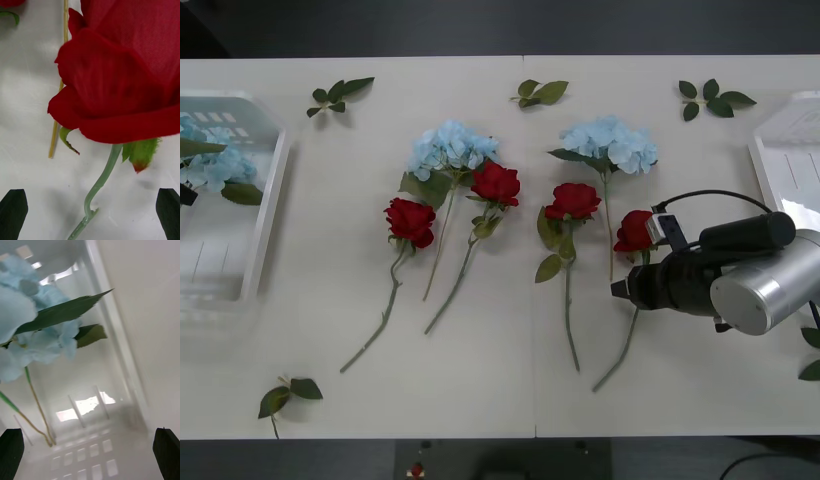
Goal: Put the red flowers into the right box and the blue flowers into the left box
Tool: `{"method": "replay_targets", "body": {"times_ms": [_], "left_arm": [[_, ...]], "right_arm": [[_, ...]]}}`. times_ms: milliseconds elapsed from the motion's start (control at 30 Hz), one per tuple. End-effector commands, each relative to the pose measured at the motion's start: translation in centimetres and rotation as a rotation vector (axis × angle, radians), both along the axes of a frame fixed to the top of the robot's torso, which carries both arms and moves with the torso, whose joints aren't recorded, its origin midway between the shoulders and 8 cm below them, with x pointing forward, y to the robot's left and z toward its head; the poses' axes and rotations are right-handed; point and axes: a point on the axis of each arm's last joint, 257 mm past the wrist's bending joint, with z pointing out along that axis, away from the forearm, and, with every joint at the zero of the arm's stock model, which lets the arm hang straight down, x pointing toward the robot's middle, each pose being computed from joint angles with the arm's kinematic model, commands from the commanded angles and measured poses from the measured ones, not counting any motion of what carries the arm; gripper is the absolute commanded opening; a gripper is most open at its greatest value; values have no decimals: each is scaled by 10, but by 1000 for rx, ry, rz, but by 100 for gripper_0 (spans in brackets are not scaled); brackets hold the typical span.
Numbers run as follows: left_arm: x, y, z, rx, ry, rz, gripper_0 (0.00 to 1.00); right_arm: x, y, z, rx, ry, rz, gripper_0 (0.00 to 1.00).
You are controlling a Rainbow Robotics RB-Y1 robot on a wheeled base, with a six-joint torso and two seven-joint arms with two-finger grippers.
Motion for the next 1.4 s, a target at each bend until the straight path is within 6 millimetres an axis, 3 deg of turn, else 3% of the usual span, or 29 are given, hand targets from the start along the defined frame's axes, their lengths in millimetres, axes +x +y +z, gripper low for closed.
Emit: {"method": "replay_targets", "body": {"times_ms": [33, 67, 233, 433, 533, 567, 667, 800, 900, 1000, 1400], "left_arm": [[-1, -41, 15, -85, 5, -86, 100], [-2, -59, 13, -122, 13, -118, 100], [-4, -111, 0, -171, 38, -218, 100], [-8, -173, -24, -214, 91, -263, 100], [-9, -193, -35, -205, 109, -258, 100], [-10, -196, -37, -204, 113, -256, 100], [-11, -209, -48, -189, 132, -233, 100], [-9, -219, -60, -176, 134, -196, 100], [-8, -228, -68, -181, 119, -168, 100], [-8, -237, -78, -170, 91, -135, 100], [-13, -257, -121, -208, 59, 28, 100]], "right_arm": [[13, 9, 16, 25, -40, -18, 100], [13, 10, 15, 22, -41, -14, 99], [15, 16, 12, 27, -43, -15, 93], [17, 20, 4, 23, -40, -5, 73], [19, 20, 4, 17, -46, -2, 60], [19, 20, 4, 17, -48, -2, 56], [20, 20, 5, 15, -49, -2, 30], [23, 20, 8, 10, -59, 0, 17], [26, 19, 10, 9, -71, 1, 15], [32, 12, 18, 5, -87, -2, 2], [56, -30, 85, 173, -109, -116, 0]]}}
